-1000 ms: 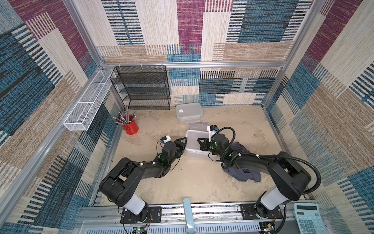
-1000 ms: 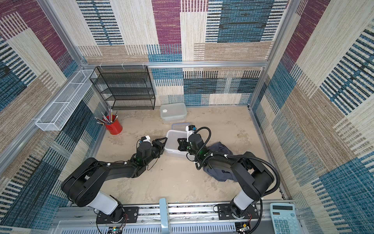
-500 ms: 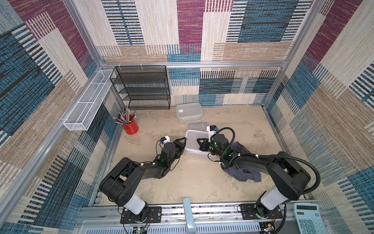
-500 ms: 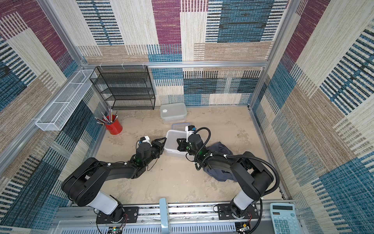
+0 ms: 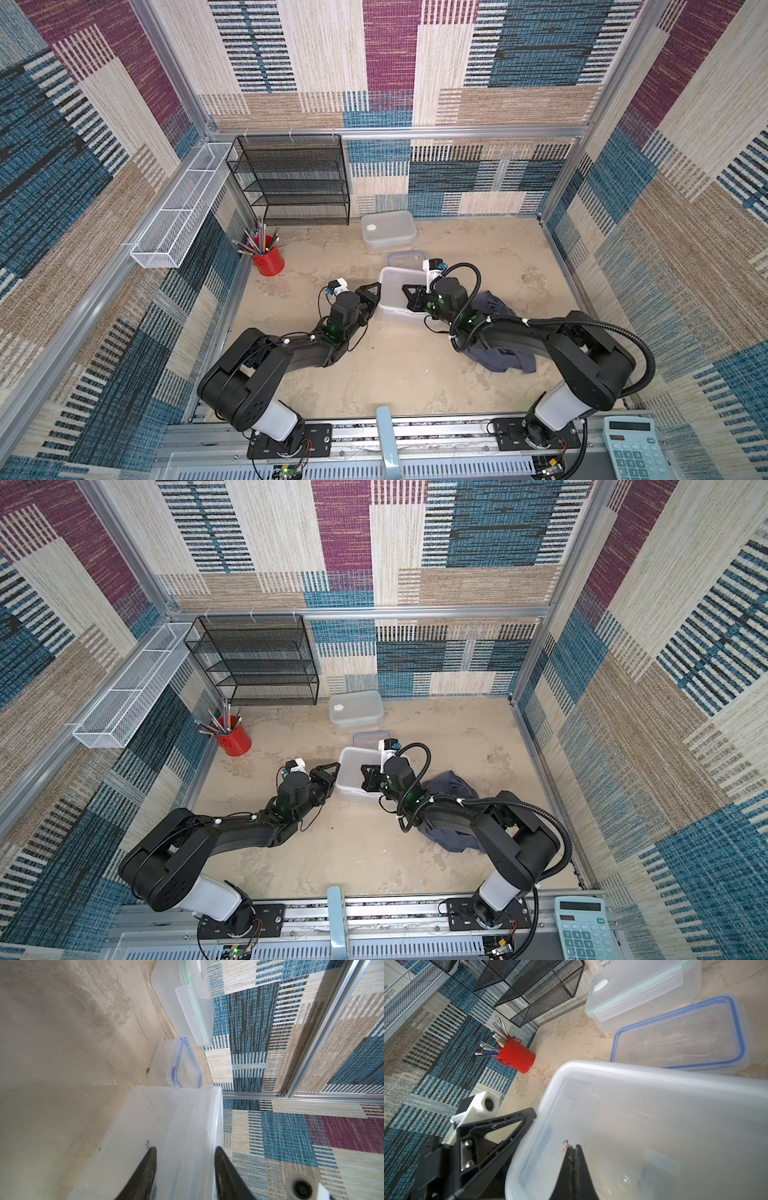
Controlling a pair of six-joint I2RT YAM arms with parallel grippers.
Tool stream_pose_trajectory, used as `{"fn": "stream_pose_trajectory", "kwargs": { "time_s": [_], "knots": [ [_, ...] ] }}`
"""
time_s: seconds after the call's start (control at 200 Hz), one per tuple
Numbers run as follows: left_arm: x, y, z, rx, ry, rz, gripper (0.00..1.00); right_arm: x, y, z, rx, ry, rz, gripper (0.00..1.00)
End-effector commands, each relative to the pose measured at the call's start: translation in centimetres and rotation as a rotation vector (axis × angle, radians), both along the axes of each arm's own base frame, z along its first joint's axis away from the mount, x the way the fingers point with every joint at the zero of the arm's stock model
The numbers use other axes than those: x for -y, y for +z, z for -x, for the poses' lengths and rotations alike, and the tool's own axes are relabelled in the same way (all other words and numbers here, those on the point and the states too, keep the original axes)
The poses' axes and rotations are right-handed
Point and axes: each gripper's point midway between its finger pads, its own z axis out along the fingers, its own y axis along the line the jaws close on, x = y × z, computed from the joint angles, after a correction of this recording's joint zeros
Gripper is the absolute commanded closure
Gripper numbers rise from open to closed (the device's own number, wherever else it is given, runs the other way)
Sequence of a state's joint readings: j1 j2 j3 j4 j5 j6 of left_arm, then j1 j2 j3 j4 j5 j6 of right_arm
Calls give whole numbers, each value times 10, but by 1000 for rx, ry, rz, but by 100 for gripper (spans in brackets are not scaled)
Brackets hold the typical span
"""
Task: Wipe the insides of the lunch boxes
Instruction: Open the fastener of the lunch box.
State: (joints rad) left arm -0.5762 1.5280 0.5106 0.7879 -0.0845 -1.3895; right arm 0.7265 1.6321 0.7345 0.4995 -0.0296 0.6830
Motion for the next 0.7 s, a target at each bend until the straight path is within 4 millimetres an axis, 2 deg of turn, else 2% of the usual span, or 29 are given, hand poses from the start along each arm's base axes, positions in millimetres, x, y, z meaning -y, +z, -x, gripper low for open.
{"fn": "stream_pose_trajectory", "kwargs": {
  "time_s": [0.0, 0.14, 0.165, 0.396, 0.696],
  "knots": [
    [-1, -14, 5, -44, -29, -90, 100, 31, -102, 57, -398, 10, 223, 100],
    [-1, -15, 5, -54, -35, -131, 100, 32, -105, 59, -405, 5, 240, 100],
    [-4, -22, 8, -83, -34, -159, 100, 32, -106, 59, -407, 6, 243, 100],
    [-19, -28, 12, -109, -15, -284, 100, 30, -113, 63, -426, 14, 265, 100],
    [-29, -43, 15, -159, 8, -351, 100, 32, -117, 66, -437, 2, 287, 100]
  ]
}}
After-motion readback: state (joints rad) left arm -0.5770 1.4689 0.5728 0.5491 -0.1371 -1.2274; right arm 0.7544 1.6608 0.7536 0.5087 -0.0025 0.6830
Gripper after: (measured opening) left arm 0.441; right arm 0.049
